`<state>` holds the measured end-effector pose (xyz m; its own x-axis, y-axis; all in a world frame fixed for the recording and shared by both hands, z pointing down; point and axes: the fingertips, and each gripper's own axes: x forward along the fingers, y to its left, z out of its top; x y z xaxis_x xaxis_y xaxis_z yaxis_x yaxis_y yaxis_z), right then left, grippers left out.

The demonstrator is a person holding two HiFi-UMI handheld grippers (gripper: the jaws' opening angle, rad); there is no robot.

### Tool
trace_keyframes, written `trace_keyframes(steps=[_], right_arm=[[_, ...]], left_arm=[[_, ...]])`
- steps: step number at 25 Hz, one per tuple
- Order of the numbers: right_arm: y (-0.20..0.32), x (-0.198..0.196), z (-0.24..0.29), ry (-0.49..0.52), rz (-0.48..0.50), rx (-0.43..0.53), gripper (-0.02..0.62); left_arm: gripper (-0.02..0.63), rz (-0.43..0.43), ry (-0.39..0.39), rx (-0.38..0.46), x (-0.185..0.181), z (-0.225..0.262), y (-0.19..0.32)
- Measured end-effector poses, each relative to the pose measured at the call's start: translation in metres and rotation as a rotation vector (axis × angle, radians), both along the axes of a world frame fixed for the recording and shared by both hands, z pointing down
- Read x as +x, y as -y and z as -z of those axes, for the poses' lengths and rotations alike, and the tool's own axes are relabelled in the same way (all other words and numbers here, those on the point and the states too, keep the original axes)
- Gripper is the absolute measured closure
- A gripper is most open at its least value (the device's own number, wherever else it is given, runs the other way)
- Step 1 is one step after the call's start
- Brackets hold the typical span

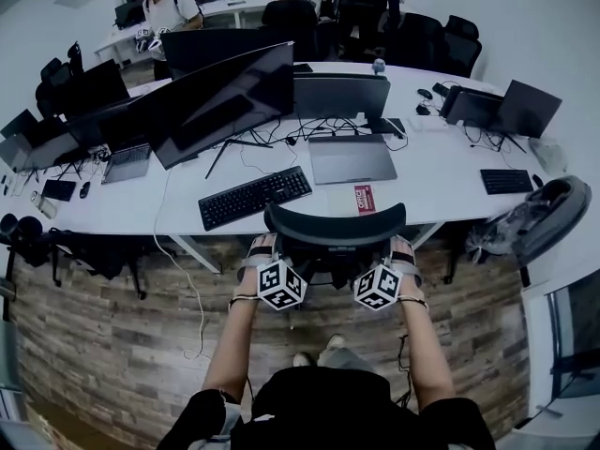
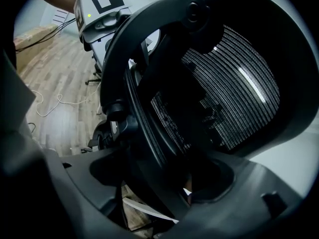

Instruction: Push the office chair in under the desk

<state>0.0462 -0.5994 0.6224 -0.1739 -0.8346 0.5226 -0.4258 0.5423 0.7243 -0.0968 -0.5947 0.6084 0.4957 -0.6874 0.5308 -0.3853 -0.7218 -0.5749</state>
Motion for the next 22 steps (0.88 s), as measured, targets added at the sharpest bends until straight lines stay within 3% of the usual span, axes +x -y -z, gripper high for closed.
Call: trace_keyframes(steps=[22], right_arm=[[0.051,0.006,-0.001,0.014,0.087,0.002,0.255]], left_arm=[[0.254,0.049,-0.001,0.006,0.007,-0.004,0.049]])
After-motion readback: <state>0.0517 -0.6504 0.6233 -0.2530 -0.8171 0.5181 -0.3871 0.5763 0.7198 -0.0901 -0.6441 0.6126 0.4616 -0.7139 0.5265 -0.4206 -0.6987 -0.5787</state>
